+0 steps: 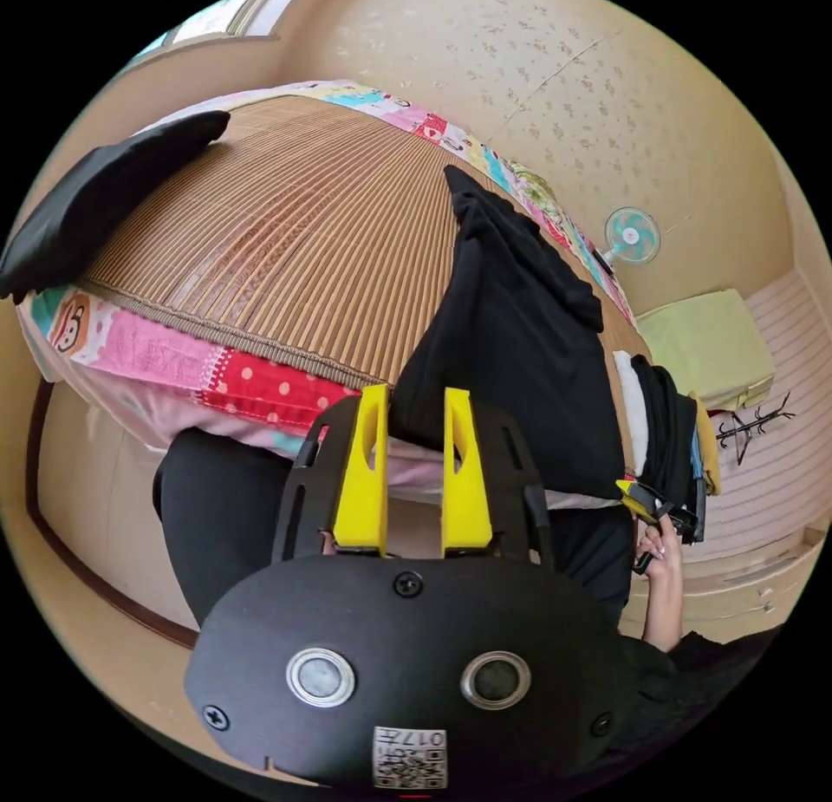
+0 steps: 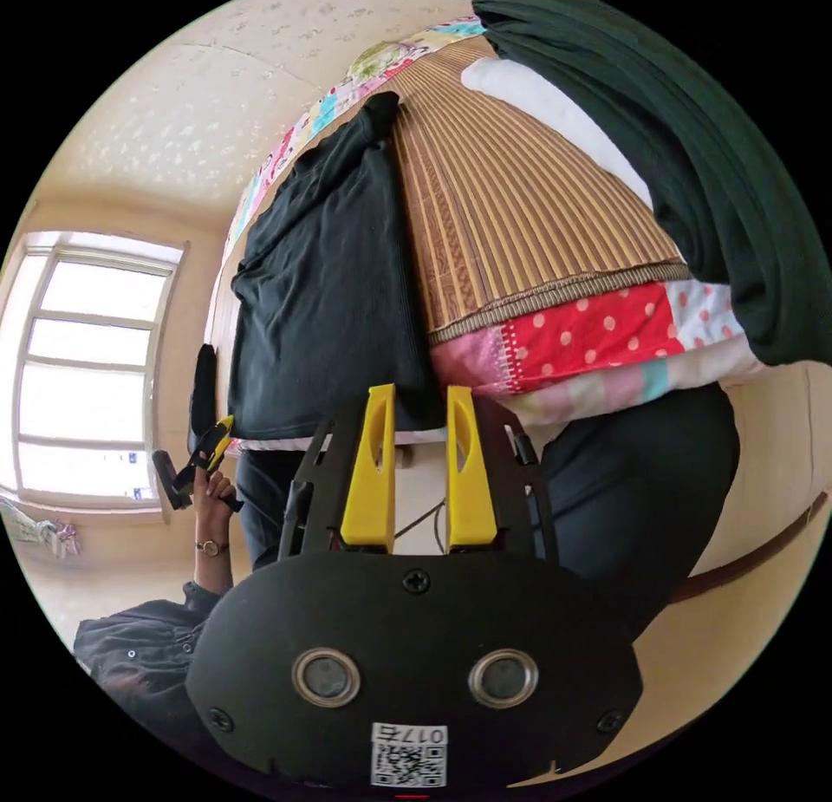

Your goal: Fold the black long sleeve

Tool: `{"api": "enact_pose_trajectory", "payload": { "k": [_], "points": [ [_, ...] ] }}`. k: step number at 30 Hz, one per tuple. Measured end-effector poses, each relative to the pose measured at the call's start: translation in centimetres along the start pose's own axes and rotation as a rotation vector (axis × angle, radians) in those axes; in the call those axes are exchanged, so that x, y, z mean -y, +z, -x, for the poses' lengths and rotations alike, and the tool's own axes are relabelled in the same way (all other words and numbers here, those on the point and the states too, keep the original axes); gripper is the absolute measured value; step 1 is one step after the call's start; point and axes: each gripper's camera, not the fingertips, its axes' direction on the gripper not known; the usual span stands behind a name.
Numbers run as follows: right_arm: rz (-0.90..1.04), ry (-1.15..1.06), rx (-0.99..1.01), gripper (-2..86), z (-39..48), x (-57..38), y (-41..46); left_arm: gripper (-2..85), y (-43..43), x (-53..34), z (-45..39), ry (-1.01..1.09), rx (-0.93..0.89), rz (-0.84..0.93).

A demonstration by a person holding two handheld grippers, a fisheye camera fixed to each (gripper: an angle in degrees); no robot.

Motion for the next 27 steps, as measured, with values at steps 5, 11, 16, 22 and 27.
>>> {"api": "enact_pose_trajectory", "payload": {
  "k": [5,11,16,22,27],
  "points": [
    [-0.157,-0.183,0.363,3.5,1.2,-4.1,-9.2,4.5,-6.0,-1.5,2.4,-0.007,-0.423,-0.067],
    [-0.334,-0.216,0.662,3.1,2.2,-6.4,-18.8,4.6,-16.0,-0.9,4.2,-0.054,-0.744,-0.223],
    [-0.416,-0.123,0.451,3.8,4.4,6.0,-18.2,6.0,-13.1,11.0,1.7,-0.071,-0.802,-0.14],
    [-0.375,-0.211,0.525,7.1,7.3,13.2,-13.5,15.9,-8.8,20.2,0.6,-0.04,-0.568,-0.172],
    [-0.413,-0.351,0.09,3.3,9.7,5.6,-6.2,18.7,-7.2,13.8,2.9,0.016,-0.324,-0.143]
  ]
}}
